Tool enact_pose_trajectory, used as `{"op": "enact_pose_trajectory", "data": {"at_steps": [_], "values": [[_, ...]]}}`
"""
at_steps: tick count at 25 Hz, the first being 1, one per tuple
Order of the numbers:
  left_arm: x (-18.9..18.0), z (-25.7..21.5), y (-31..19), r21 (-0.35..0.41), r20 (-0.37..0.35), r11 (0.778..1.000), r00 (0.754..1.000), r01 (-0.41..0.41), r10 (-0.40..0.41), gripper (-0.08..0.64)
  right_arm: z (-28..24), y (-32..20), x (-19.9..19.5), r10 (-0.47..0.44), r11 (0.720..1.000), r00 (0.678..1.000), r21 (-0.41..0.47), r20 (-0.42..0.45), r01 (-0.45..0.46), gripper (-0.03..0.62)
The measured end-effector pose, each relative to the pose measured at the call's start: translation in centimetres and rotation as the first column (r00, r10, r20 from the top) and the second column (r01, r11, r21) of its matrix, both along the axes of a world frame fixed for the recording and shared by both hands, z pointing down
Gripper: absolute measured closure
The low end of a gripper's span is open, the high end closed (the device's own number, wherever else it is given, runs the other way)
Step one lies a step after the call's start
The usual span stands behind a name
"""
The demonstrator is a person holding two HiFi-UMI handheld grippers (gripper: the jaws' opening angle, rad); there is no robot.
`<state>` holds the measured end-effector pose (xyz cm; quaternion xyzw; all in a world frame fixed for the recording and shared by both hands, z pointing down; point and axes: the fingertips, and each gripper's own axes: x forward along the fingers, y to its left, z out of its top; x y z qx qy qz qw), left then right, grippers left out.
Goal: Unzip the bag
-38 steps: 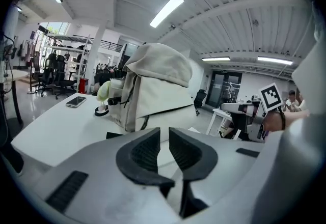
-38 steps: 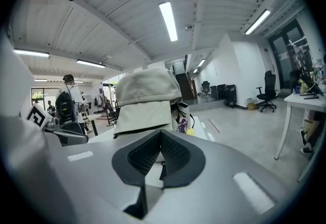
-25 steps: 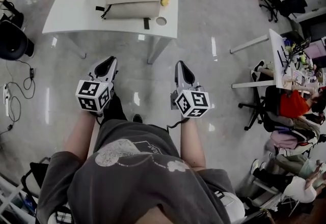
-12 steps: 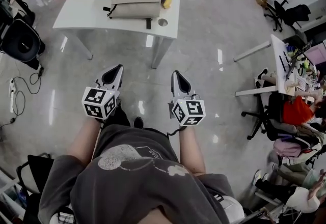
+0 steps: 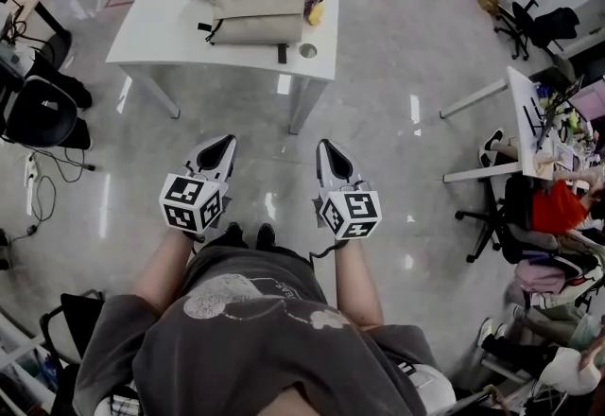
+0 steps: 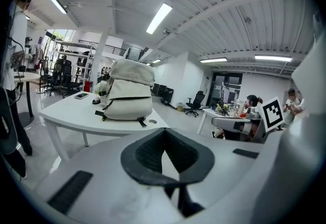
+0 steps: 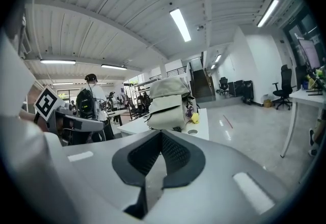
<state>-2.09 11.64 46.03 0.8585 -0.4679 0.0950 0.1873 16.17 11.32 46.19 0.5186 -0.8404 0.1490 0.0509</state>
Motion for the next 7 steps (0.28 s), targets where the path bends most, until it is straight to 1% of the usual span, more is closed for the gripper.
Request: {"op": "enact_pose_trajectory", "data": {"at_steps": [7], "values": [[-2.1, -0.8, -0.5, 0.007, -0.011, 1.000, 1.000, -0.029, 0.029, 0.554, -0.6, -0.5, -2.5, 0.018, 1.000, 1.000, 0.005, -0.023, -0.017, 0.594]]}}
